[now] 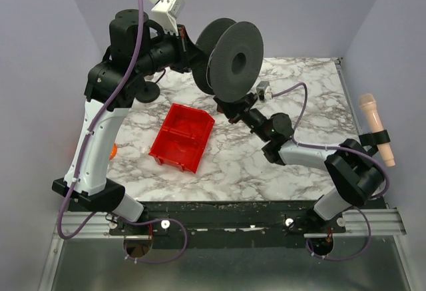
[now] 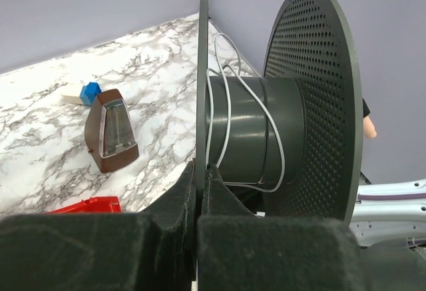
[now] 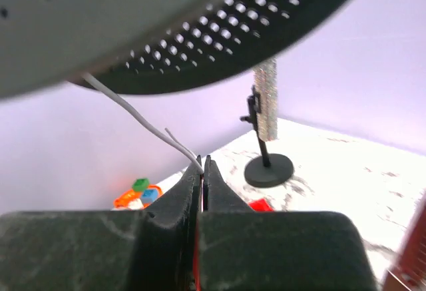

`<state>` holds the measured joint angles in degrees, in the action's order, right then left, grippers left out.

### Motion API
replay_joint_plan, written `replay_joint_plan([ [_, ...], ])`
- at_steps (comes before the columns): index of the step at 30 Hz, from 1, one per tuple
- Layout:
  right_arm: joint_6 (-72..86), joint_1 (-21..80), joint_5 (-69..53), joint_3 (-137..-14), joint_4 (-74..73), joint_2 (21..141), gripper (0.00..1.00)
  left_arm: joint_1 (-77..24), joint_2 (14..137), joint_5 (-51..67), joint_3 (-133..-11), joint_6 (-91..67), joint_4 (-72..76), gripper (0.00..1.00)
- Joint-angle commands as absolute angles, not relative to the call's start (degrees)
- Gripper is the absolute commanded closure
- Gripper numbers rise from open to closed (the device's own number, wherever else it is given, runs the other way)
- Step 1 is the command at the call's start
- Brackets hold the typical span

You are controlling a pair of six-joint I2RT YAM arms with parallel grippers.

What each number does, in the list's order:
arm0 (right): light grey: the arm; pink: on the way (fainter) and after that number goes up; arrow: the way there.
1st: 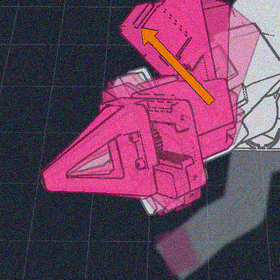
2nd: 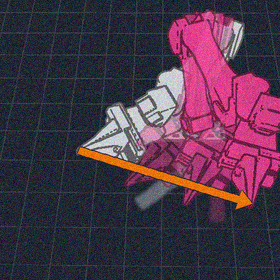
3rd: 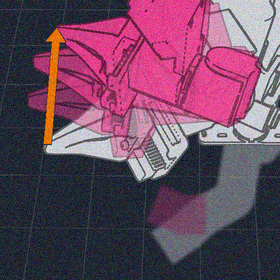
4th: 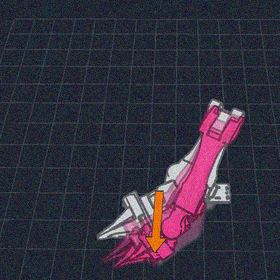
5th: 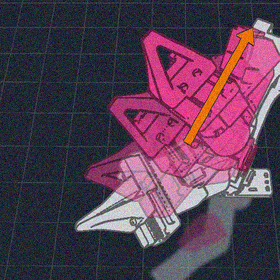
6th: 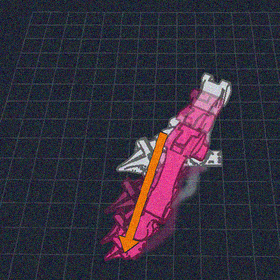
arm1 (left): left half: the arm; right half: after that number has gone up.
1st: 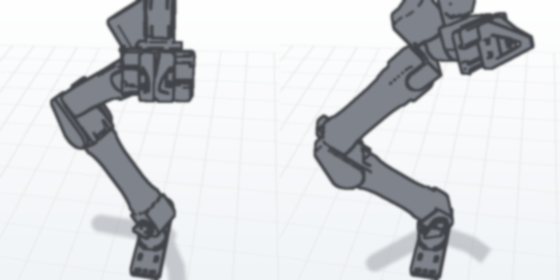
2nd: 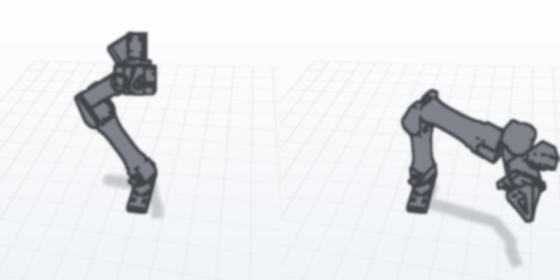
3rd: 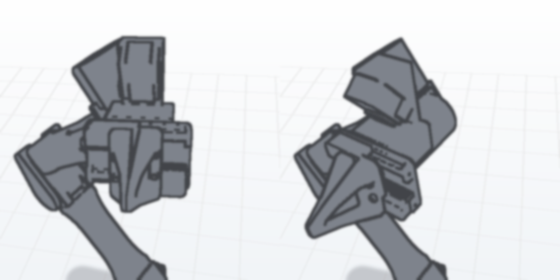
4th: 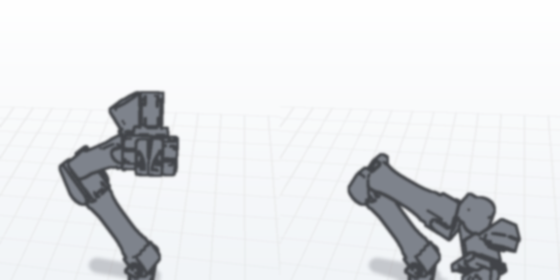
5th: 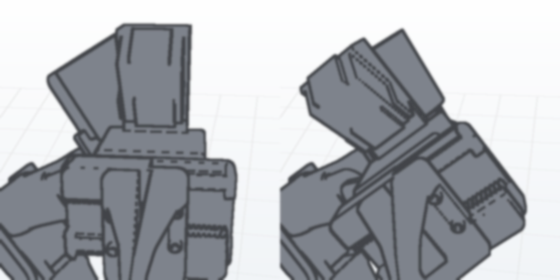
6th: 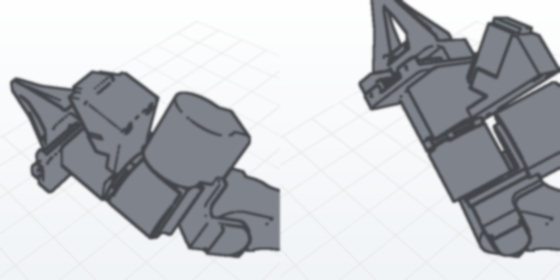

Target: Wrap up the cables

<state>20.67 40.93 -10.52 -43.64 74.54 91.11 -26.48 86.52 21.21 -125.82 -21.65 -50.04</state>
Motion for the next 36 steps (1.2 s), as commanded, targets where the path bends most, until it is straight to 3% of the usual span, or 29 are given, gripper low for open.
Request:
replay_joint_plan([
  [1, 17.8, 38.4, -8.2, -37.5, 75.6, 84.3, 0.95, -26.0, 83.4, 27.0, -124.2, -20.5, -46.5, 1.0],
  [12, 0.6, 34.6, -12.2, -35.7, 40.1, 64.6, 0.99, -26.0, 82.3, 35.9, -114.4, -13.5, -47.0, 1.0],
  [17, -4.7, 34.0, -10.3, -33.6, 32.2, 58.0, 0.99, -26.0, 82.3, 36.2, -112.2, -11.6, -48.3, 1.0],
  [26, -11.1, 33.1, -9.1, -38.3, 13.8, 55.0, 0.99, -26.0, 83.5, 39.2, -104.7, -11.3, -47.0, 1.0],
  [31, -15.3, 33.0, -5.5, -36.3, 10.9, 52.1, 0.99, -26.0, 86.0, 46.2, -101.3, -9.2, -46.8, 1.0],
  [36, -16.1, 33.0, -2.7, -32.1, 14.8, 51.1, 0.87, -25.9, 87.8, 47.9, -96.5, -11.2, -43.4, 1.0],
])
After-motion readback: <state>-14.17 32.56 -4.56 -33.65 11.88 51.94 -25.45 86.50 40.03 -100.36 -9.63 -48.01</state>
